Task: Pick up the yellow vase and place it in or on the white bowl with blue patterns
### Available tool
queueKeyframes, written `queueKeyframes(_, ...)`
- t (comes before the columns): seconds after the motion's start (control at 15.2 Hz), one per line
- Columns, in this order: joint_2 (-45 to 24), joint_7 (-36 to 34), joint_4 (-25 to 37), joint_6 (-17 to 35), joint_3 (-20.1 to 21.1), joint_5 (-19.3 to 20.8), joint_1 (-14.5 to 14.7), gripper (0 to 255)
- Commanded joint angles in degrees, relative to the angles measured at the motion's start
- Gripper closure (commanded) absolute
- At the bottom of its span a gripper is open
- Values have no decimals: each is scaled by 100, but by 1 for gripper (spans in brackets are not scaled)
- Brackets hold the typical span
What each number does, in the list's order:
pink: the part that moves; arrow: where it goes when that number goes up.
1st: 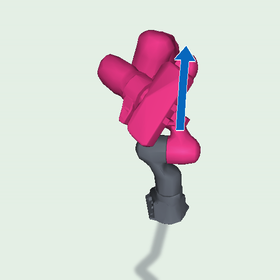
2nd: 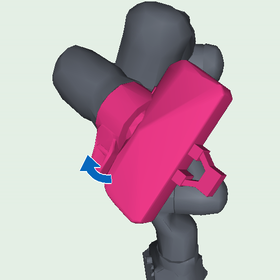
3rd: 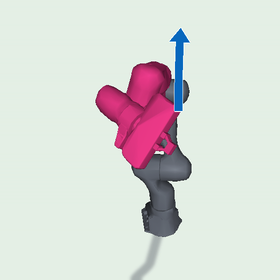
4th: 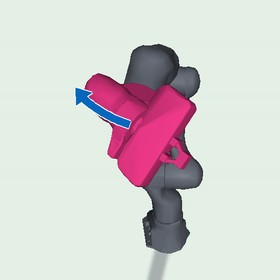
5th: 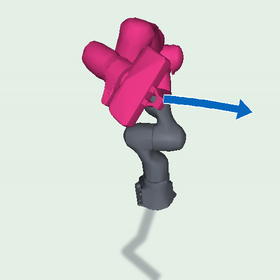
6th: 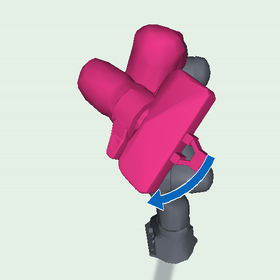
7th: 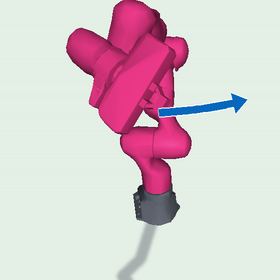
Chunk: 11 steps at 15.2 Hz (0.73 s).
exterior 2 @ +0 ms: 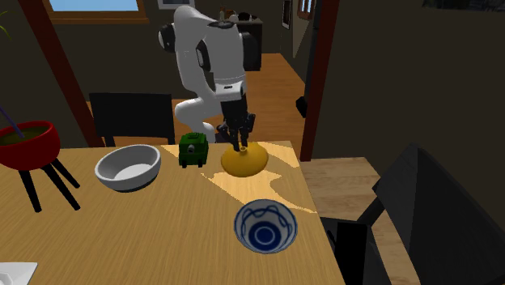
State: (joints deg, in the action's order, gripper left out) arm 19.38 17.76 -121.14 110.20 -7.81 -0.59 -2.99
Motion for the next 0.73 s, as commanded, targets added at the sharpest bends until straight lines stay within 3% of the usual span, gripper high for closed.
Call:
queueKeyframes(0.0,-5,-10,163,-158,5,-1,3,255)
queueKeyframes(0.13,-11,-14,295,-283,8,-1,5,255)
queueKeyframes(0.66,-1899,304,2645,-780,-215,-295,-29,255)
